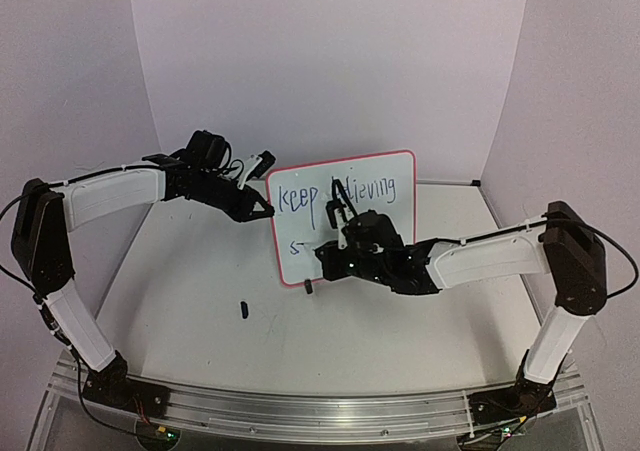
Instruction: Write a sentence on the whiteboard
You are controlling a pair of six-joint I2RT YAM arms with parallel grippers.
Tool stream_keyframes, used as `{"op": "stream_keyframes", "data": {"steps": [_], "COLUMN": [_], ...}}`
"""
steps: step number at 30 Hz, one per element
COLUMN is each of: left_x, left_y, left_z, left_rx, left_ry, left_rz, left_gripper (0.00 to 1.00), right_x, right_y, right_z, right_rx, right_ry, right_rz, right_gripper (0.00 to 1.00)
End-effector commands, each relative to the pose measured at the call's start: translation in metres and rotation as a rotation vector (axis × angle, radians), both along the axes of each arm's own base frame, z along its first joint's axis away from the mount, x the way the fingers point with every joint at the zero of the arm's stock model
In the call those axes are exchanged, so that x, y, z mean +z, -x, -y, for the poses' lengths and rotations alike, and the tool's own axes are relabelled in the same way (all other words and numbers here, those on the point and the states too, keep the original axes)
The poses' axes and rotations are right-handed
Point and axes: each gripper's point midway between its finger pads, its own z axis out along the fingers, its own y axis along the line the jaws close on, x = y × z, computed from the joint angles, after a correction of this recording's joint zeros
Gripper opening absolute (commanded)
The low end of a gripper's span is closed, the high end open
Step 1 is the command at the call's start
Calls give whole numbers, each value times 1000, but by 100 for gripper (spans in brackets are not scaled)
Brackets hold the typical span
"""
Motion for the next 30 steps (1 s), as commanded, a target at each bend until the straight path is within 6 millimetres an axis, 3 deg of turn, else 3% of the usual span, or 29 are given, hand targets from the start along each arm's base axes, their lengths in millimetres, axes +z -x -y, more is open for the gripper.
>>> {"op": "stream_keyframes", "data": {"steps": [1, 7, 15, 30], "left_x": [-49, -49, -50, -51], "left_y": [20, 20, 20, 20], "left_z": [-12, -12, -12, -12], "left_rx": [-8, -9, -8, -9], "left_ry": [-157, -157, -157, -159], "left_rz": [-113, -115, -114, -117], "left_gripper": [0, 0, 0, 0], "right_x": [19, 25, 52, 38], "right_y": [-9, -4, 6, -12], "right_z": [22, 19, 4, -3], "right_rx": [-102, -60, 48, 8], "right_ry": [-13, -21, -98, -57], "right_rz": [45, 51, 91, 95], "right_gripper": [0, 0, 0, 0]}}
